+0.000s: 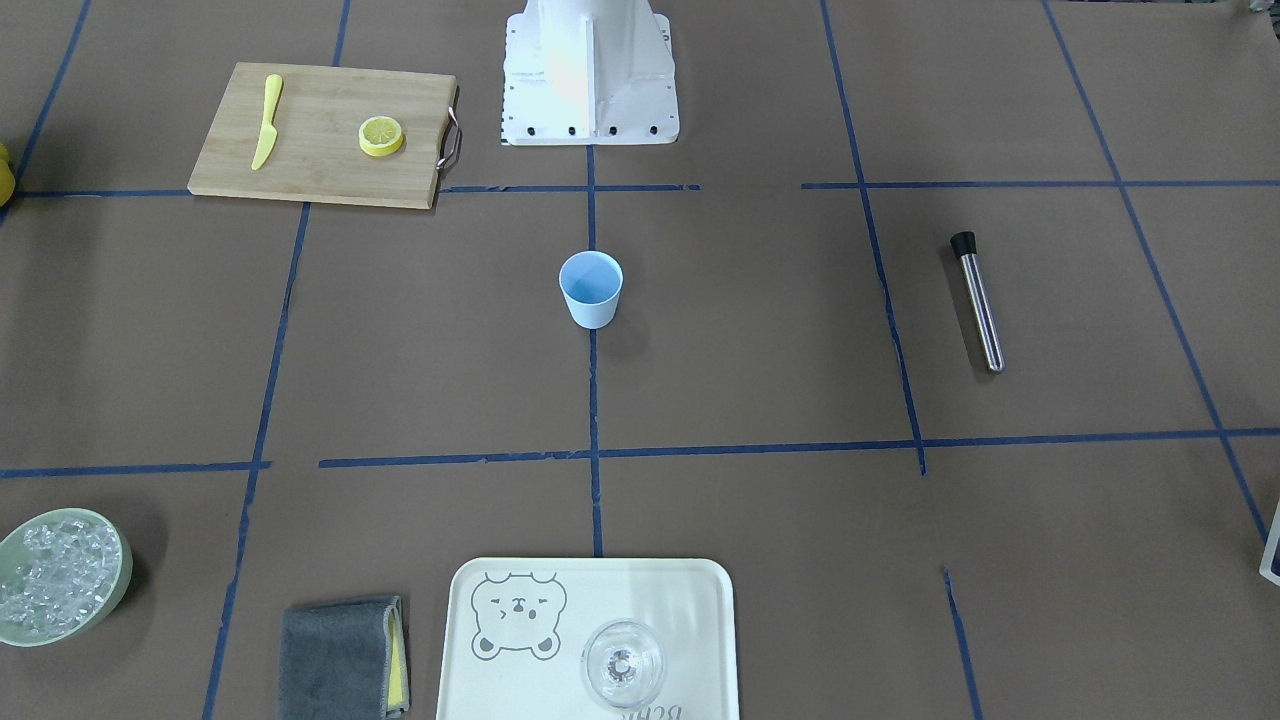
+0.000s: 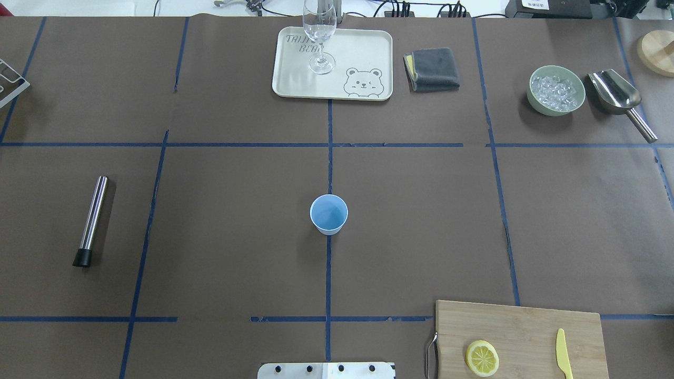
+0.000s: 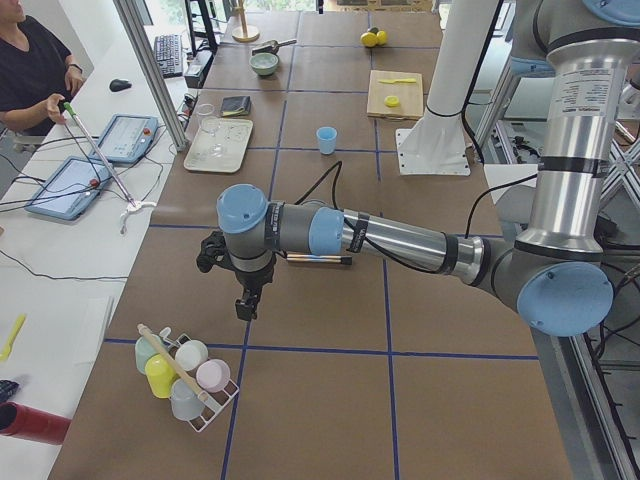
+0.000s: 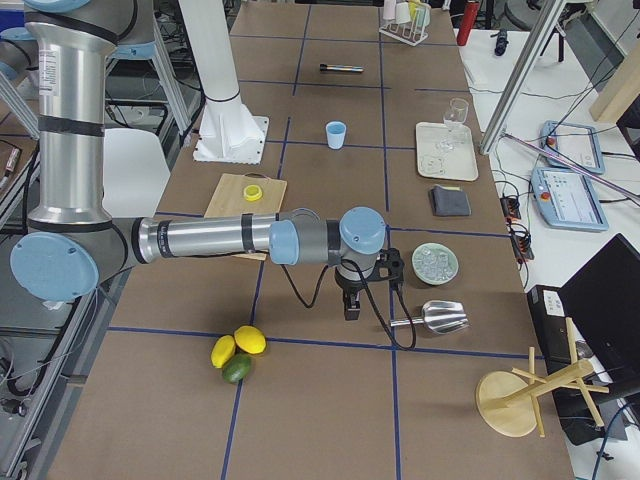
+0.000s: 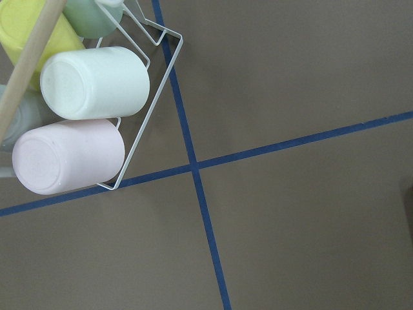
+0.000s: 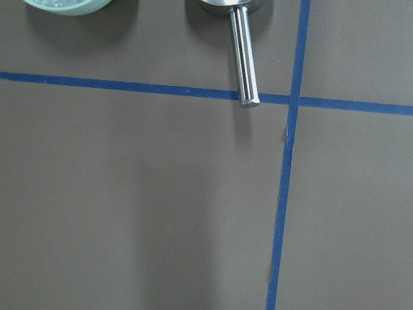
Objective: Squeeze lemon into cup
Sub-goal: 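Move the right gripper down toward the lemon slice on the cutting board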
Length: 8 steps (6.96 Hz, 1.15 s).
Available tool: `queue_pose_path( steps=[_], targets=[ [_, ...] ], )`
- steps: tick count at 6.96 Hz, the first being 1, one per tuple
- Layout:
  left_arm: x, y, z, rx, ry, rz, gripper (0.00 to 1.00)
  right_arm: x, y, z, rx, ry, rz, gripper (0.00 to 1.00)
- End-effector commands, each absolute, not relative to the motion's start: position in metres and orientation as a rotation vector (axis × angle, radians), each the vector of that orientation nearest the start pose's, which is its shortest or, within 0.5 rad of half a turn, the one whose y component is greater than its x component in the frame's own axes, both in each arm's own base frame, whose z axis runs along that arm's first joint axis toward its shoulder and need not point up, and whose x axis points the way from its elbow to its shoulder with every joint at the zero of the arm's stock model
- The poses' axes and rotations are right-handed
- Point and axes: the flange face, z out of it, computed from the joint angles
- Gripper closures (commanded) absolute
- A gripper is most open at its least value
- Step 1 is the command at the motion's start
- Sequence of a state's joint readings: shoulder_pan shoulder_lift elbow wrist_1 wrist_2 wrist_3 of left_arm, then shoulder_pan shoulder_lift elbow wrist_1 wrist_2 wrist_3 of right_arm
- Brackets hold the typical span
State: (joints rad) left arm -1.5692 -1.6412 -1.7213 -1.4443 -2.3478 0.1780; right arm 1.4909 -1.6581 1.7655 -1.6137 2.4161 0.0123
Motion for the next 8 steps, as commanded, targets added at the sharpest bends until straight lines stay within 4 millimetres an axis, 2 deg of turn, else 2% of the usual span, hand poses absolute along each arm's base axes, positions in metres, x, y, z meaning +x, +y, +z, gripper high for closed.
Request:
queue_pose_path(
  steps=[1,4,5,6,8],
  targets=[
    [-0.064,-0.516,0.557,0.182,0.762,0.219,0.0,0.023,-0.46,0.602,0.025,-0.847,-0.09,0.0],
    [-0.061,-0.518,0.555,0.185,0.764,0.221,0.0,0.022,-0.46,0.599,0.028,-0.848,-0.088,0.0],
    [-0.061,-0.516,0.554,0.189,0.765,0.223,0.0,0.022,-0.461,0.591,0.037,-0.85,-0.083,0.0],
    [-0.059,-0.516,0.549,0.195,0.798,0.221,0.0,0.015,-0.459,0.575,0.055,-0.855,-0.102,0.0],
    [-0.052,-0.514,0.541,0.203,0.84,0.234,0.0,-0.041,-0.447,0.507,0.001,-0.881,-0.001,0.0]
  ],
)
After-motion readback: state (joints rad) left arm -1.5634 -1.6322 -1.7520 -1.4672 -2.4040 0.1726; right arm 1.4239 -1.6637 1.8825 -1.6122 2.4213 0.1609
